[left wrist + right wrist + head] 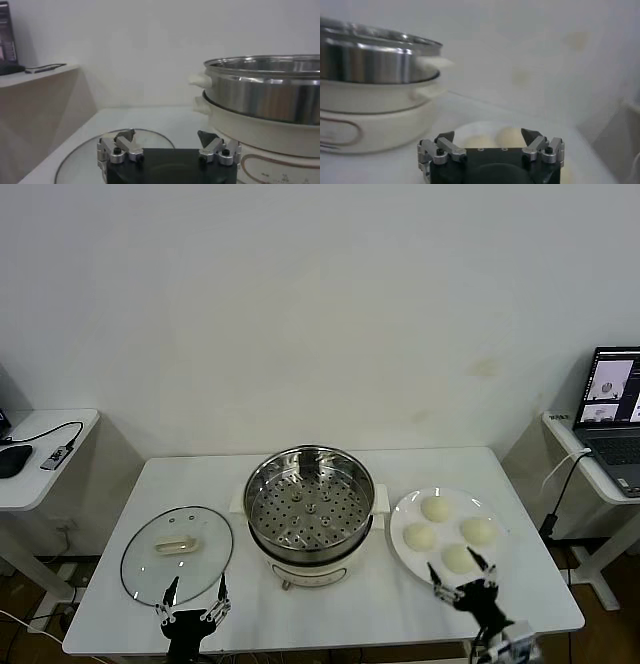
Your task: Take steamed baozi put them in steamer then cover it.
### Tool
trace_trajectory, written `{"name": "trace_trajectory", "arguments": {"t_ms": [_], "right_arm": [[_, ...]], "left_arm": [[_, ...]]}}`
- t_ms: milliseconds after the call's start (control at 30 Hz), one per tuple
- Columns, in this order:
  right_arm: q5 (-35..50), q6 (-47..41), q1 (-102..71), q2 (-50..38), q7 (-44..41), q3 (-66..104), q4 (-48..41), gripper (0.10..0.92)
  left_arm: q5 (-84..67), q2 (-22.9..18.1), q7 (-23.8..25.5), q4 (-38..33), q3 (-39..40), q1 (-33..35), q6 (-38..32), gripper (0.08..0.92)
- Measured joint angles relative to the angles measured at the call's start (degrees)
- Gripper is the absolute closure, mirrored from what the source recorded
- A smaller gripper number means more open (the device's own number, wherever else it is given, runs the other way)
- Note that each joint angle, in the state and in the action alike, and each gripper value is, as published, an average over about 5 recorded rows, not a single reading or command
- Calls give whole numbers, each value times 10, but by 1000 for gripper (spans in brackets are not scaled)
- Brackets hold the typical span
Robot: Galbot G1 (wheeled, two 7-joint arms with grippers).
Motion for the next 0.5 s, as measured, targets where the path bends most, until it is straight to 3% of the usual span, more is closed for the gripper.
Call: {"name": "trace_trajectory", "arguments": {"t_ms": [500], "right_arm": [[-157, -34, 185, -194, -135, -48, -87, 203]], "left_arm": [[23, 11, -9, -7, -8, -13, 12, 177]]}}
